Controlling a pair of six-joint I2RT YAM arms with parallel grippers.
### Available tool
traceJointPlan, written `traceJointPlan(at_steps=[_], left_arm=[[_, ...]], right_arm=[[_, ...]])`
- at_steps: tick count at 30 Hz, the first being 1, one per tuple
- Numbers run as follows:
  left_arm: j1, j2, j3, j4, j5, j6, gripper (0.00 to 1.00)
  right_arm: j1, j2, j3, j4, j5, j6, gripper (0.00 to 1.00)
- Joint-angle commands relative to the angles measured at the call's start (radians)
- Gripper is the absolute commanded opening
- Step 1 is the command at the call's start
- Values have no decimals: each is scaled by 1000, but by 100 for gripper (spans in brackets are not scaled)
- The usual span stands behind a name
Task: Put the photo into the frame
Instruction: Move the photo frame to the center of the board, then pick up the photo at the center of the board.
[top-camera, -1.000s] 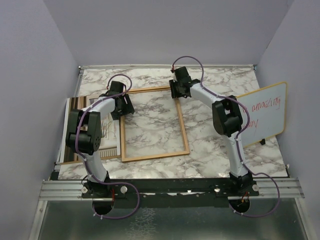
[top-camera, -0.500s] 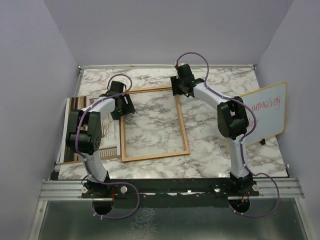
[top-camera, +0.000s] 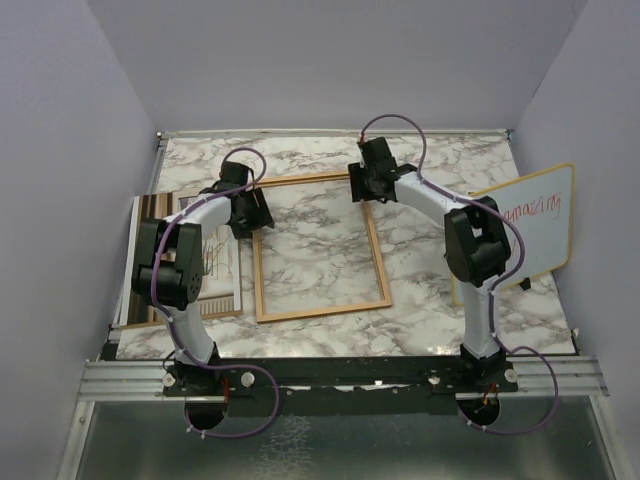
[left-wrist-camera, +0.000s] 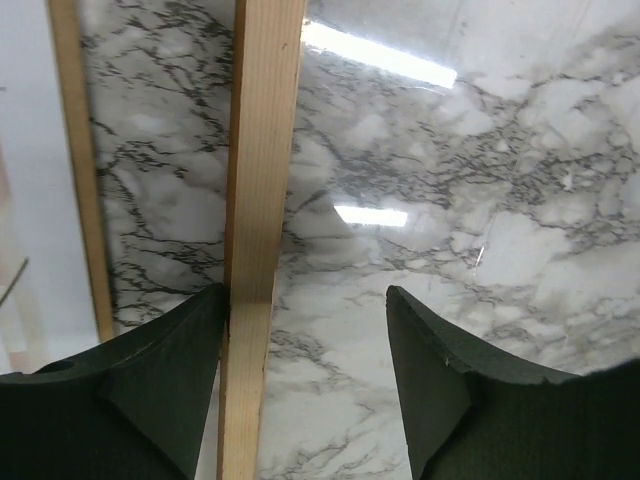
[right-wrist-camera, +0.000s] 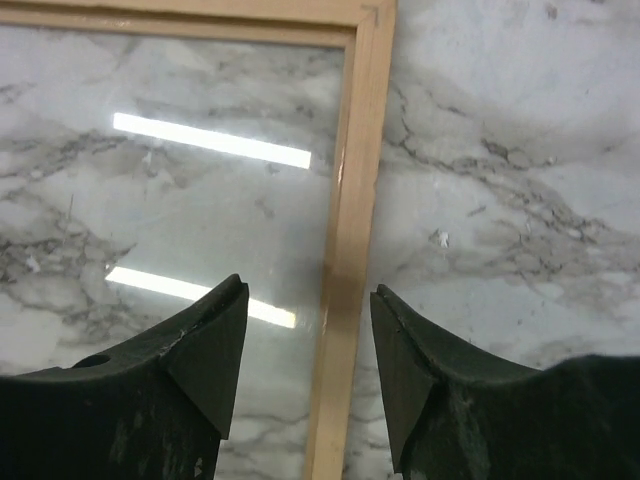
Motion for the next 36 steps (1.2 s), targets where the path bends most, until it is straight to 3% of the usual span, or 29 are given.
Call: traceJointPlan(at_steps=[1,8,13,19,20,23,25,29,36], left_arm=[[-27,-48,-12,52,112,-28,66],[-57,-23,-11,75,139,-43,66],[-53,-150,-3,-38,-140,-25,71],[-42,-347,-66,-107,-316,-10,82],[-36,-372,-86,-113,-339,-15,82],[-1,-418,-134,-137,-391,-20,69],[23,-421,-152,-163,-421,-22,67],[75,-402,-188,-178,-432,-36,74],[122,-363,-284,-142,-364,-103,86]], right_arm=[[-4,-173,-99,-10,-81,66,57],[-3,-312,-212,-36,-147,168,58],[-3,-375,-263,-45,-295,261,58],[45,-437,-356,73,-482,405,58],[62,-441,-363,93,-490,429,58],[125,-432,-383,158,-510,521,54],[179,-412,-376,186,-527,552,53],[282,-365,-349,210,-506,600,52],[354,-310,-361,276,-521,661,52]])
